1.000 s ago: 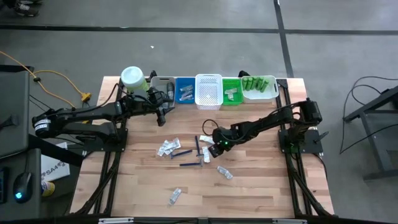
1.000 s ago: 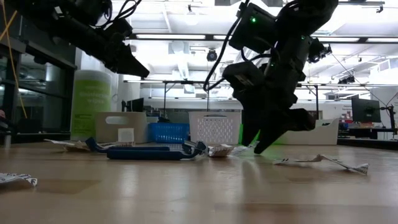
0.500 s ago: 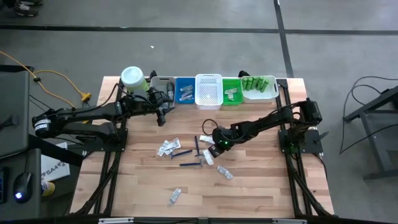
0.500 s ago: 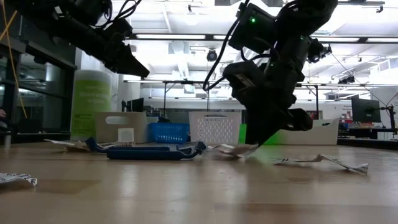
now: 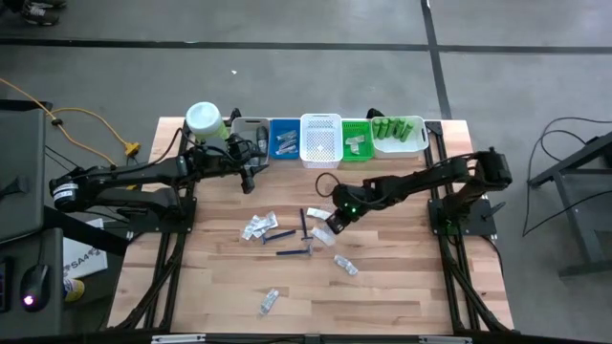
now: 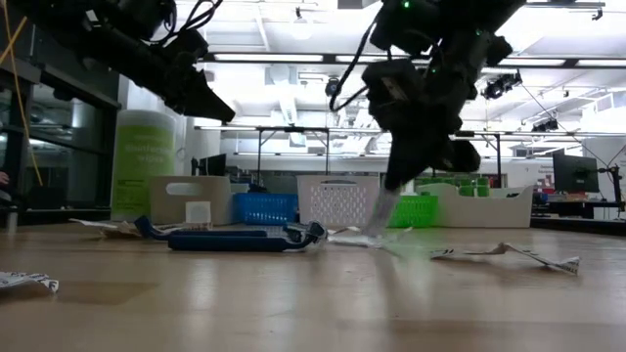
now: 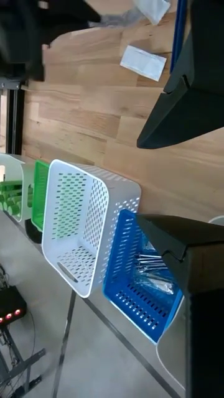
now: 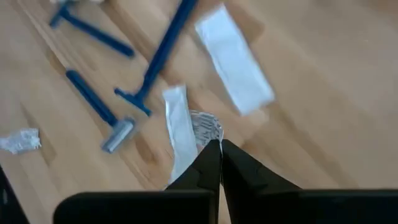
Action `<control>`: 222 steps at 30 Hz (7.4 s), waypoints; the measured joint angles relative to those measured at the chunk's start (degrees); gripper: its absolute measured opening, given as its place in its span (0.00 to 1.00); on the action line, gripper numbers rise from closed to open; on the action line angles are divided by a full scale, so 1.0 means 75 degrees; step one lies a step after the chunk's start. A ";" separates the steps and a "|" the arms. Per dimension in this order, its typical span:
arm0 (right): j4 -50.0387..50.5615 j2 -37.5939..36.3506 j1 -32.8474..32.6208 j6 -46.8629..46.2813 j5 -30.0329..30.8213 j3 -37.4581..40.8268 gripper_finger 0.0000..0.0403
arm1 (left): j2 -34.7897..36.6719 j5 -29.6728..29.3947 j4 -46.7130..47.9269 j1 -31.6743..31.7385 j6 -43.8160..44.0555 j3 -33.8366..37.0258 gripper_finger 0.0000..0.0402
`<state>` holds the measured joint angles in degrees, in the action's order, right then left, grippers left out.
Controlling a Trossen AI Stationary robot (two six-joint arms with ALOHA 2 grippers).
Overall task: Pick & Place Travel size toiletries
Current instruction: Put the white bandage pack into the green bin
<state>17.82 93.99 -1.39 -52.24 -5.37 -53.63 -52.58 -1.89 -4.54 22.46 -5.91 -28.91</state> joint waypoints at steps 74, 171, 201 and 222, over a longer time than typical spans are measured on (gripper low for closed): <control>0.0205 -0.1340 0.1895 0.4202 0.0407 -0.0012 0.46 | -0.0003 -0.0002 -0.0003 -0.0001 -0.0012 0.0003 0.46; 0.1753 0.2164 0.0498 1.3735 -0.0110 -0.2046 0.24 | 0.0000 -0.0041 -0.0005 0.0002 -0.0039 0.0003 0.46; 0.2111 0.2368 0.0201 1.3722 -0.0061 -0.1958 0.40 | 0.0000 -0.0038 0.0004 0.0002 -0.0036 0.0003 0.46; 0.2270 0.2361 0.0182 1.2030 0.0508 -0.1935 0.04 | 0.0000 -0.0038 0.0007 0.0002 -0.0033 0.0003 0.46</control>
<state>34.85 111.69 -0.02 37.98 -1.55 -68.14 -52.58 -2.17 -4.49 22.48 -6.15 -28.88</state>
